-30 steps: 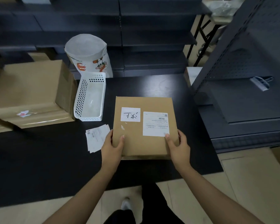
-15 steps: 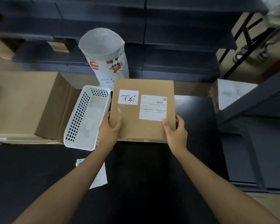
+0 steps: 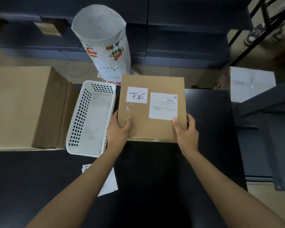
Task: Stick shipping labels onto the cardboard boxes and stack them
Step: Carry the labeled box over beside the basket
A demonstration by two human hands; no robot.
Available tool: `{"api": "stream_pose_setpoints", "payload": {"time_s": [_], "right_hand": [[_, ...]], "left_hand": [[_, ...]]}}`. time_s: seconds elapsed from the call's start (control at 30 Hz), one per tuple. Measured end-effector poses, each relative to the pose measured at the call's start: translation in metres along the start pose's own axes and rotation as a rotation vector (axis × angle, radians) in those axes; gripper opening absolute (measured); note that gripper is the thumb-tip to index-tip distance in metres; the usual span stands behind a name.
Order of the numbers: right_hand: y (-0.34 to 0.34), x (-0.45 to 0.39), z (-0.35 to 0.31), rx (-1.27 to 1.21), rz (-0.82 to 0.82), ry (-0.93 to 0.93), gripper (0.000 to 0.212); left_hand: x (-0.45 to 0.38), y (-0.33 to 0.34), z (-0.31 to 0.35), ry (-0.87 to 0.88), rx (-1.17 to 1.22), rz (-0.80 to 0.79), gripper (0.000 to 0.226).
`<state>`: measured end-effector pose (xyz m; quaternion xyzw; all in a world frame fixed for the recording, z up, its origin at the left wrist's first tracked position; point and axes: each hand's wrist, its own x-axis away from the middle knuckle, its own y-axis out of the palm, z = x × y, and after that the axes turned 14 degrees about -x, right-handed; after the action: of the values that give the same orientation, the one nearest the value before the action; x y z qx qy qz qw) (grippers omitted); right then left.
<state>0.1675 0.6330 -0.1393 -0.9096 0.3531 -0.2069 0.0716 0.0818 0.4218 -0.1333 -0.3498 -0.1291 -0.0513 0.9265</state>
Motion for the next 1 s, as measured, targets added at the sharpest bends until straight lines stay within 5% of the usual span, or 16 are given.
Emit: {"api": "stream_pose_setpoints", "payload": {"time_s": [0.33,0.43,0.63,0.83,1.0], "right_hand": [[-0.018,0.007,-0.008,0.205,-0.075,0.032,0.068],[-0.019,0.022,-0.014,0.216,0.065,0.007,0.064],[-0.018,0.087,-0.021,0.364,0.244,-0.159,0.049],[-0.007,0.130,-0.037,0.580,0.020,-0.366,0.042],[0.004,0.167,-0.047,0.707,-0.224,-0.557,0.042]], "left_hand": [[0.012,-0.005,0.000,0.105,-0.073,-0.070,0.058],[0.020,-0.011,0.005,0.162,-0.186,-0.060,0.068],[0.055,-0.043,0.014,0.507,-0.387,0.001,0.053],[0.084,-0.091,0.007,0.760,-0.885,0.069,0.050],[0.118,-0.131,-0.006,0.749,-1.075,0.091,0.038]]}}
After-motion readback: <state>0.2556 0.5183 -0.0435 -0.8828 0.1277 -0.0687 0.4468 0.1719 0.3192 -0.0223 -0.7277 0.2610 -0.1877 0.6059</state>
